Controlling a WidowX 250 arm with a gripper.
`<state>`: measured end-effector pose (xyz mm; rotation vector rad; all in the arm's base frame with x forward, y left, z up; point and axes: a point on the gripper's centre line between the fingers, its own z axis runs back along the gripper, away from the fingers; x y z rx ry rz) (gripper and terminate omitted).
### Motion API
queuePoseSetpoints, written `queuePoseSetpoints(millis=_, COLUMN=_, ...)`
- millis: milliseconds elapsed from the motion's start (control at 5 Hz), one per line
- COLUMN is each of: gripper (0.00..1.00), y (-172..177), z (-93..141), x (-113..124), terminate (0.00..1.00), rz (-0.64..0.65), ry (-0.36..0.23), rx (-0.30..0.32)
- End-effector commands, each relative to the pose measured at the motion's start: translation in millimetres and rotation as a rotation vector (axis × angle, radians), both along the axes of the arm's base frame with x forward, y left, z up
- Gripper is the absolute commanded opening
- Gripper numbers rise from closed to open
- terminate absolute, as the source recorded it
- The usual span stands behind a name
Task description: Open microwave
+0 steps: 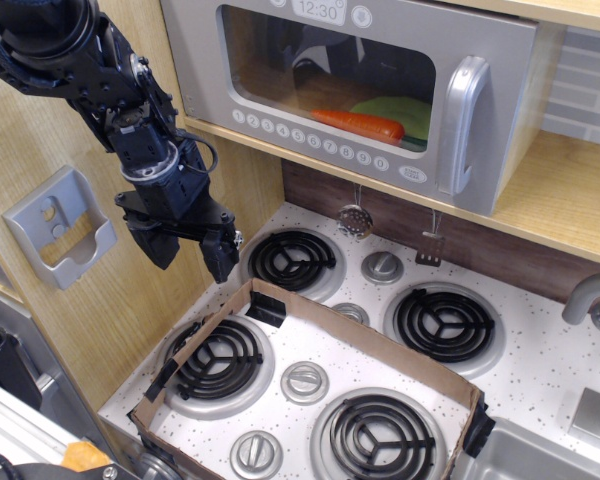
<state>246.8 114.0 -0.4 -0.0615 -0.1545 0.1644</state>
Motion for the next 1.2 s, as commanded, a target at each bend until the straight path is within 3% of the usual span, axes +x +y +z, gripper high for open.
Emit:
queuePoseSetpoints(millis=0, gripper=1.0, y=0, z=0, x=0, terminate=0.0, rz=0.0, ry=0.0, rx=0.0)
queuePoseSetpoints(millis=200, gripper=1.0, y=-26, z=17, x=8, terminate=0.0, rz=-0.014, ry=-0.012, rx=-0.028)
queuePoseSetpoints(millis=600, gripper=1.0, y=-86, z=51, x=24, terminate=0.0, rz=-0.017, ry=-0.028, rx=-0.007)
queuePoseSetpoints(millis=1000, gripper=1.0, y=-130, z=92, x=31, terminate=0.0, rz=-0.029, ry=-0.092, rx=0.001)
